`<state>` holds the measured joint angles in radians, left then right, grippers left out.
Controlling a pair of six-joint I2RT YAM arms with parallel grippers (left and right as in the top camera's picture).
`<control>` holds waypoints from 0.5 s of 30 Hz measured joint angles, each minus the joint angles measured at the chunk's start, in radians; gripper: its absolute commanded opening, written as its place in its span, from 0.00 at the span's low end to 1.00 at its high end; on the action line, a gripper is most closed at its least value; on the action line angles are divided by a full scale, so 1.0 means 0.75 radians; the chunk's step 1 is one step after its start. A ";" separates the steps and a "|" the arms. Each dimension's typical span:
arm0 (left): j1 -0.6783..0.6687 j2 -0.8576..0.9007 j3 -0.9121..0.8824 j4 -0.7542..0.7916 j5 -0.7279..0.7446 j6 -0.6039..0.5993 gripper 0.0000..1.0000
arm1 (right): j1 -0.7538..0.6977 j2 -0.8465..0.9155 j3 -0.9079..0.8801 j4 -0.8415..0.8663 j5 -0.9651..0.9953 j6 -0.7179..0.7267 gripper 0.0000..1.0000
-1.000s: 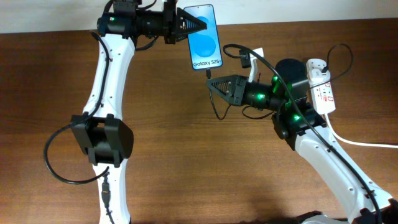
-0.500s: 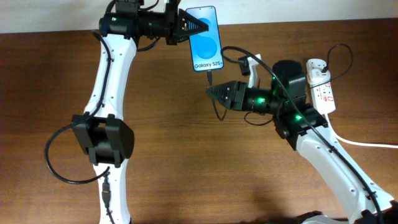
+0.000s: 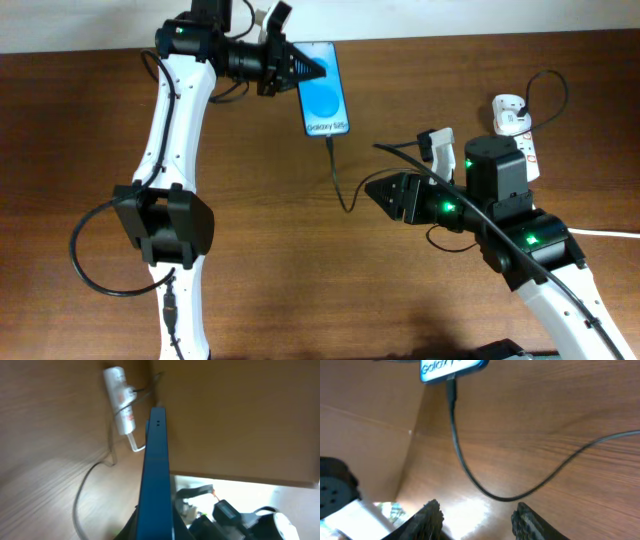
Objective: Plug charger to phone and switch on socket
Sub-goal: 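Open the right gripper and withdraw it from the plugged cable, then lower the blue phone flat onto the table with the left gripper and release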
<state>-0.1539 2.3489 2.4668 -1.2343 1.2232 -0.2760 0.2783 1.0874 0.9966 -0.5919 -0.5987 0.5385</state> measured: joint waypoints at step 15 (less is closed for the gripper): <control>-0.080 0.001 -0.018 -0.224 -0.697 0.199 0.00 | 0.000 0.067 0.000 -0.100 0.140 -0.031 0.65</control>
<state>-0.2142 2.3493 2.4535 -1.4025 0.7002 -0.1265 0.2783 1.1374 0.9966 -0.6670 -0.4938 0.5156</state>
